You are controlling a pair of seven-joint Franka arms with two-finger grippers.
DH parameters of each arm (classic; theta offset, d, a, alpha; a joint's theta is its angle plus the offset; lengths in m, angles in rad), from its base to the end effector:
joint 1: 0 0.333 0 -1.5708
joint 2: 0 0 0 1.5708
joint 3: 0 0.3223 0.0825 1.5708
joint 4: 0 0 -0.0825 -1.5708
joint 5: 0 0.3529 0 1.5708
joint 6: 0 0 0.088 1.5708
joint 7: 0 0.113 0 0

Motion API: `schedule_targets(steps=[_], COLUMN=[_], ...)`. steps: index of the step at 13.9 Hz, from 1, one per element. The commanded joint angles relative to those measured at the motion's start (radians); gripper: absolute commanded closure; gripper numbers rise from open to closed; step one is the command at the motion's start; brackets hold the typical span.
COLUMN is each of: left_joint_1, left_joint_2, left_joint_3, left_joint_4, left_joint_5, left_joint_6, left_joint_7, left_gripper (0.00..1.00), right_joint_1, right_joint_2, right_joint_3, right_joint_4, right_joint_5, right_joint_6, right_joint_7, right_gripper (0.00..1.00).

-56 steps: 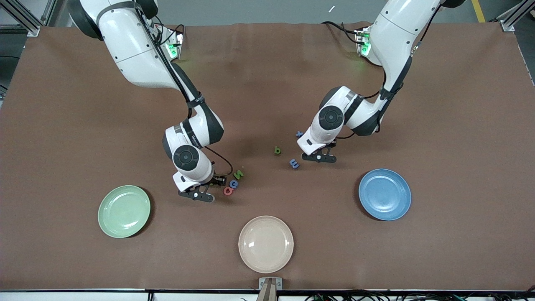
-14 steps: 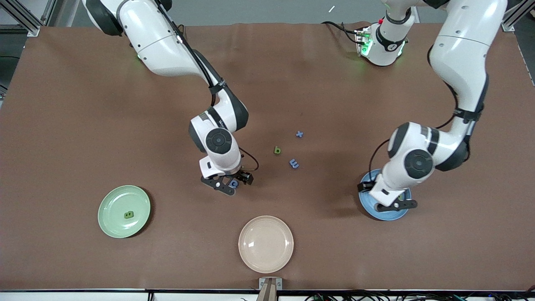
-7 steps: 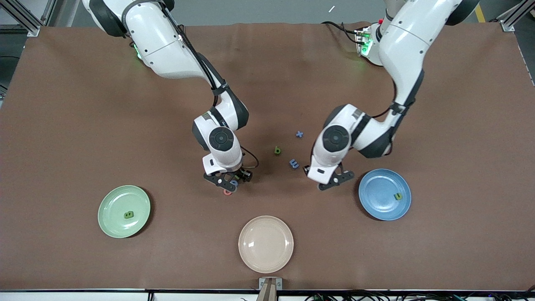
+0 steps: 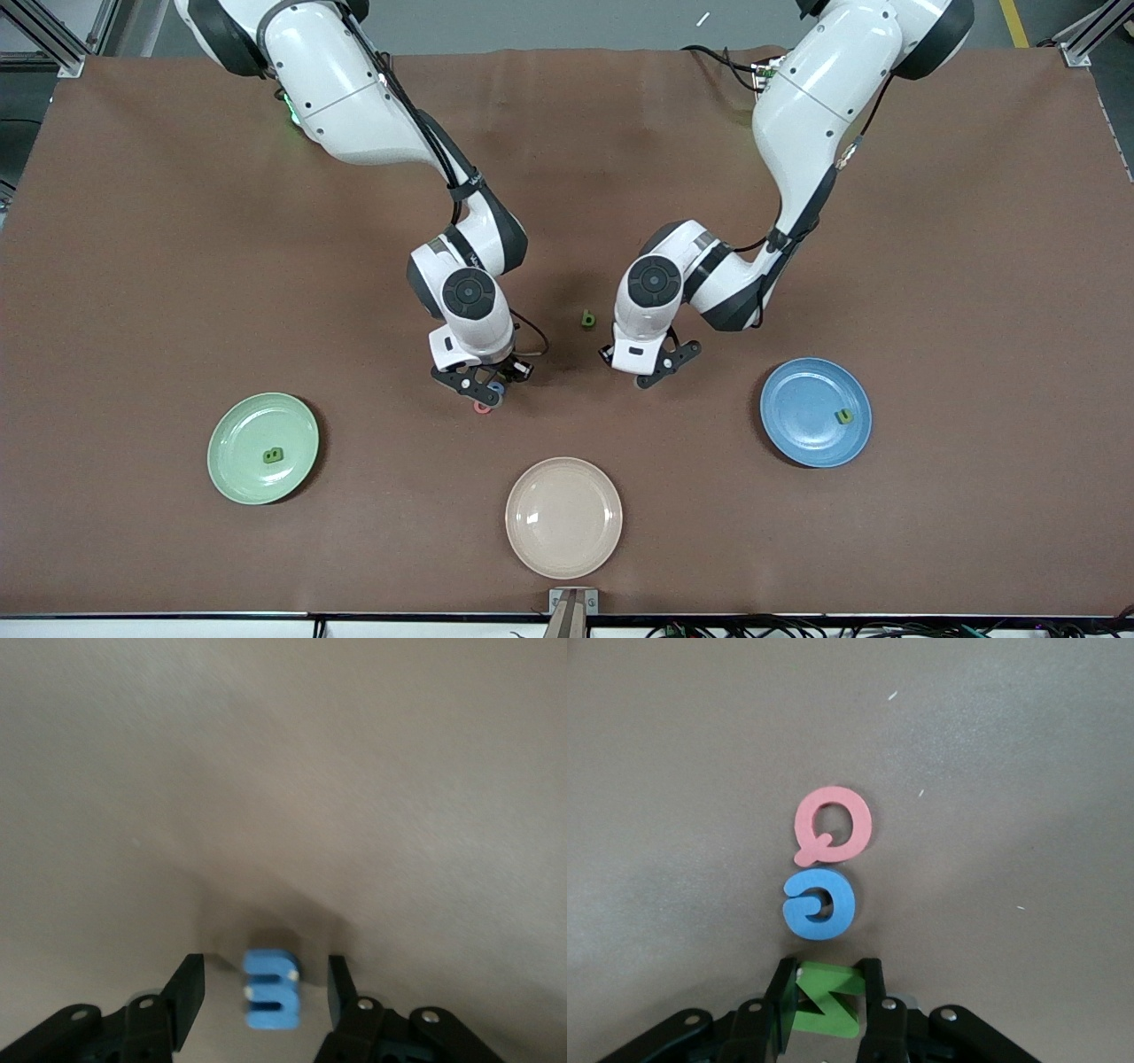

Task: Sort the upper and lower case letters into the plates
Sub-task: 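Grasp the green z with the right gripper while the left gripper grasps the 3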

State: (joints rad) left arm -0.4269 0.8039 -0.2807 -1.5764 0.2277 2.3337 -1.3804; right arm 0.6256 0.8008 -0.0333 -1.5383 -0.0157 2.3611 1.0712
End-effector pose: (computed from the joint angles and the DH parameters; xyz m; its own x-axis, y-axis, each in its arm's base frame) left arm 0.5371 -0.4151 0.1974 0.8276 0.5599 -0.0392 0.5603 -0.8283 0.0001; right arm 0.5708 0.3884 0.2014 0.8964 -0.4414 0.0414 -0.4417 -0.8972 -0.0024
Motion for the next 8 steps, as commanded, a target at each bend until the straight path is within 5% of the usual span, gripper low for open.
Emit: schedule_targets(steps=[1, 6, 8], left_joint_1=[-0.027, -0.032, -0.016], left_joint_2=[0.044, 0.041, 0.011], left_joint_3=[0.009, 0.021, 0.053], left_joint_4=[0.065, 0.055, 0.059], left_joint_5=[-0.013, 0.005, 0.028], left_joint_6=[-0.002, -0.008, -0.026], left_joint_7=[-0.035, -0.032, -0.019], left_gripper=[0.39, 0.95, 0.99], right_joint_1=[0.002, -0.13, -0.234], right_joint_2=[-0.044, -0.104, -0.106], right_joint_3=[-0.002, -0.016, -0.033], right_joint_4=[-0.005, 0.02, 0.027], right_joint_5=[0.022, 0.0, -0.001], right_joint_6=[-0.094, -0.209, -0.212], right_joint_7=[-0.016, -0.319, -0.526], right_gripper=[0.98, 0.98, 0.97])
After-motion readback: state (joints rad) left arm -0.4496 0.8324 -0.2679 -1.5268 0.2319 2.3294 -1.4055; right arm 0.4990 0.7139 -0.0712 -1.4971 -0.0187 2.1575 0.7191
